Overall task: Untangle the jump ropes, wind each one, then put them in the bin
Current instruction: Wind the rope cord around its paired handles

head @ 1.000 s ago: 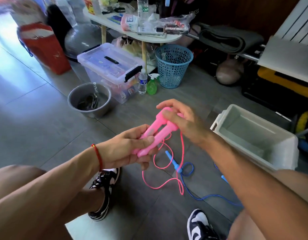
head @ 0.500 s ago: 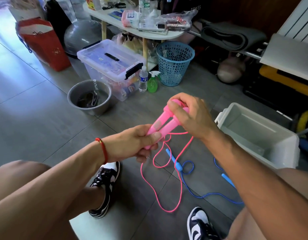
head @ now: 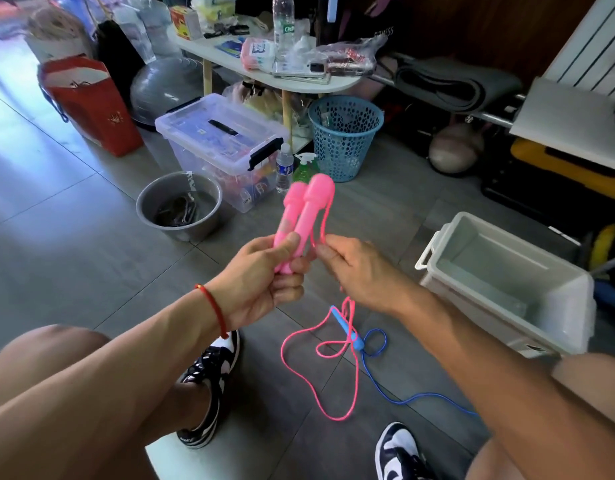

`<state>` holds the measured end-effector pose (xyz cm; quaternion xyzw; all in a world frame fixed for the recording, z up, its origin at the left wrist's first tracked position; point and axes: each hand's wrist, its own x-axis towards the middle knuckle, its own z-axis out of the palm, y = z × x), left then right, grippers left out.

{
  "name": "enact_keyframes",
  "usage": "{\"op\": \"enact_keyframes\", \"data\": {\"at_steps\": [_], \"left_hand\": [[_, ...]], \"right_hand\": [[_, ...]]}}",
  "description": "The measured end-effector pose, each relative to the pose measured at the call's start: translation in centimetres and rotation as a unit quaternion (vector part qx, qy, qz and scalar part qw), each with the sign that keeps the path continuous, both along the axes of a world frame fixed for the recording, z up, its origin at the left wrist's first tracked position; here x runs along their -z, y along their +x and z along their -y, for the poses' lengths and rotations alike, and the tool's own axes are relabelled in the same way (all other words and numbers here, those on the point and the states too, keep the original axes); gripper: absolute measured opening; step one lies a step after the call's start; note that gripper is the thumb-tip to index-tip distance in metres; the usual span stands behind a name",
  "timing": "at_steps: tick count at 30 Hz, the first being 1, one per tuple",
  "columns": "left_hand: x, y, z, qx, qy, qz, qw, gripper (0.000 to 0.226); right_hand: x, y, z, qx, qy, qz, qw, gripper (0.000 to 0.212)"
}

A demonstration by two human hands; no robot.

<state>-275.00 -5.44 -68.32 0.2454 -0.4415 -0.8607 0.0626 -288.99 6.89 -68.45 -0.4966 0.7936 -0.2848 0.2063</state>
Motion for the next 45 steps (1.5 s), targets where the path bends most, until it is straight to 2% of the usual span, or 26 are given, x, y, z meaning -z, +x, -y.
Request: {"op": "enact_keyframes", "data": {"at_steps": [3,9,10,13,14,15,18,21,23,25,30,32,34,37,39,41,45], "left_hand": [[0.1,-0.1,-0.7,0.056,0.033,-0.011,0.998,0.024],[-0.5,0.7,0.2,0.193,0.173,-0.086,0.962,0.03],[-0.5,0.8,0.0,0.207,0.18,-0.093,0.957,0.031],[-0.6,0.6,-0.5,0.222,0.189,-0.12,0.949,0.033],[-0.8,0.4,-0.5,0.216,0.189,-0.128,0.949,0.029],[-1.1,0.2,-0.4,0.202,0.184,-0.135,0.953,0.025],[-2.1,-0.4,0.4,0.131,0.117,-0.112,0.978,0.019],[-2.1,-0.8,0.6,0.074,-0.016,-0.039,0.996,0.011],[-1.7,-1.1,0.3,0.033,-0.069,-0.008,0.997,0.013],[-1.5,-1.5,0.0,-0.008,-0.072,0.005,0.997,0.016],[-1.9,-2.0,0.1,-0.056,-0.032,-0.024,0.998,0.018],[-2.0,-2.1,1.1,-0.094,-0.018,-0.033,0.995,0.019],[-1.8,-2.3,2.2,-0.121,-0.051,-0.015,0.991,0.023],[-0.7,-2.5,2.7,-0.098,-0.166,0.022,0.981,0.018],[-0.2,-2.4,2.3,-0.066,-0.196,0.028,0.978,0.016],[-0.1,-2.3,2.0,-0.039,-0.207,0.023,0.977,0.013],[0.2,-1.9,1.7,0.005,-0.254,0.033,0.967,0.009]], "right_hand": [[-1.1,1.0,-0.4,-0.034,0.009,-0.043,0.998,0.037],[-1.7,-0.2,-2.1,-0.118,0.1,0.005,0.988,0.029],[-1.5,0.0,-2.2,-0.122,0.098,0.026,0.987,0.032],[-0.6,0.4,-2.6,-0.092,0.052,0.188,0.977,0.041],[-0.7,0.4,-2.6,-0.083,0.049,0.202,0.975,0.04],[-0.8,0.3,-2.7,-0.076,0.057,0.175,0.98,0.038],[-0.9,-0.8,-3.7,-0.039,0.08,0.044,0.995,0.024],[-0.8,-1.9,-5.1,-0.023,0.041,-0.014,0.999,0.012],[-0.7,-2.0,-5.7,-0.02,0.013,-0.055,0.998,0.014],[-0.5,-1.7,-6.1,0.002,0.002,-0.06,0.998,0.021],[0.1,-1.2,-6.9,0.06,0.018,0.088,0.994,0.031],[0.3,-1.5,-7.5,0.076,0.03,0.052,0.995,0.03],[0.0,-1.6,-8.2,0.086,0.022,-0.009,0.996,0.022],[-1.2,-1.5,-8.9,0.066,0.01,-0.118,0.991,0.019],[-2.0,-1.9,-9.4,0.061,0.011,-0.162,0.985,0.021],[-2.6,-2.5,-10.1,0.075,0.02,-0.171,0.982,0.026],[-4.3,-2.1,-11.1,0.071,0.017,-0.112,0.991,0.026]]}}
